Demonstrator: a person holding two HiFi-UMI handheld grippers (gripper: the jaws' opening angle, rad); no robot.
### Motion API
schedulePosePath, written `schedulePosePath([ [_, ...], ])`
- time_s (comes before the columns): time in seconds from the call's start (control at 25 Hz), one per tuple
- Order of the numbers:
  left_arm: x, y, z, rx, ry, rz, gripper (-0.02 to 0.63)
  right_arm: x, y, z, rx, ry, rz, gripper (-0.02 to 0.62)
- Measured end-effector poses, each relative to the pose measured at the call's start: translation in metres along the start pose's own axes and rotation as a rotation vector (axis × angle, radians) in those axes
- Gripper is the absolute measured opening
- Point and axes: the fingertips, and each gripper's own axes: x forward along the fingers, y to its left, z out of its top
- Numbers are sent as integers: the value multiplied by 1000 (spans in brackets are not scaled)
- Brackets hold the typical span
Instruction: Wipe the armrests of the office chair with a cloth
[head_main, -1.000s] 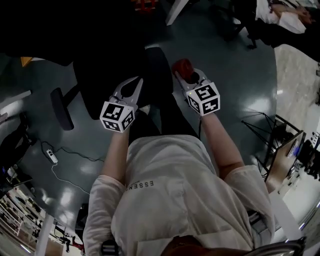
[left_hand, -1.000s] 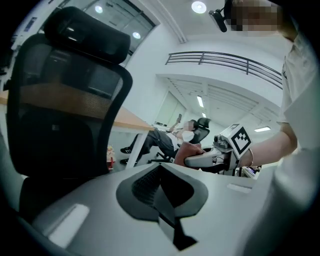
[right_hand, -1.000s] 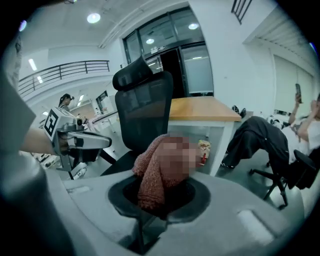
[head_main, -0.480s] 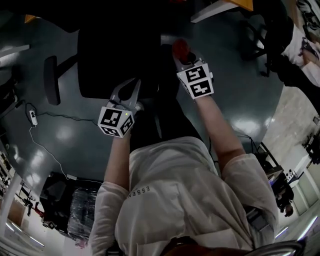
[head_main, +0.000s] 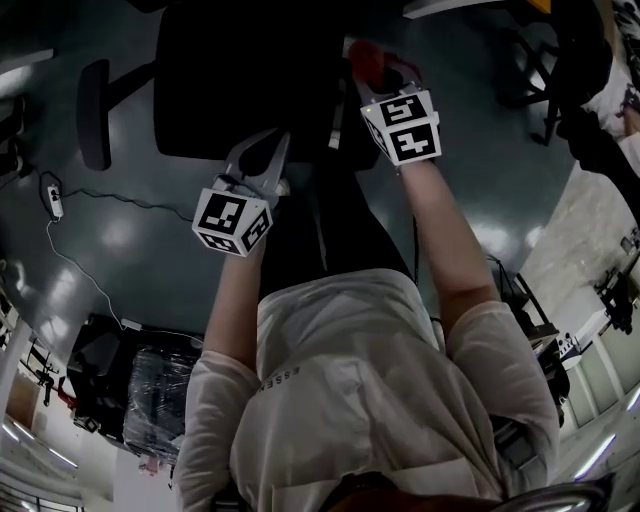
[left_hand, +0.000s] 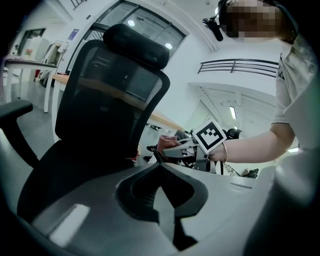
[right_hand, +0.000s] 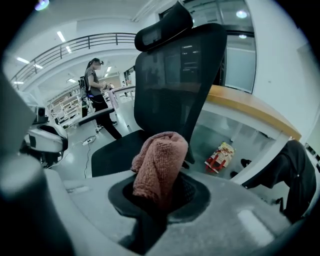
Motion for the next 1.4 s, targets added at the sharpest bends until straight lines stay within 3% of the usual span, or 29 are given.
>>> schedulePosePath([
  [0.64,-46,-30,-55,47,58,-146,17,-52,87,-65,133,-27,-15,51],
  [0.96,-71,-47,-80,71,80,-178,17,-77,129,-100,173,-44,-22,51],
  [1.2,-83,-55,-93,80,103,-203,17,-90,167,-121,244,1,59,49],
  [1.4,-73,-63,-84,93,112,-225,17,-116,147,-145,329,12,-7,49],
])
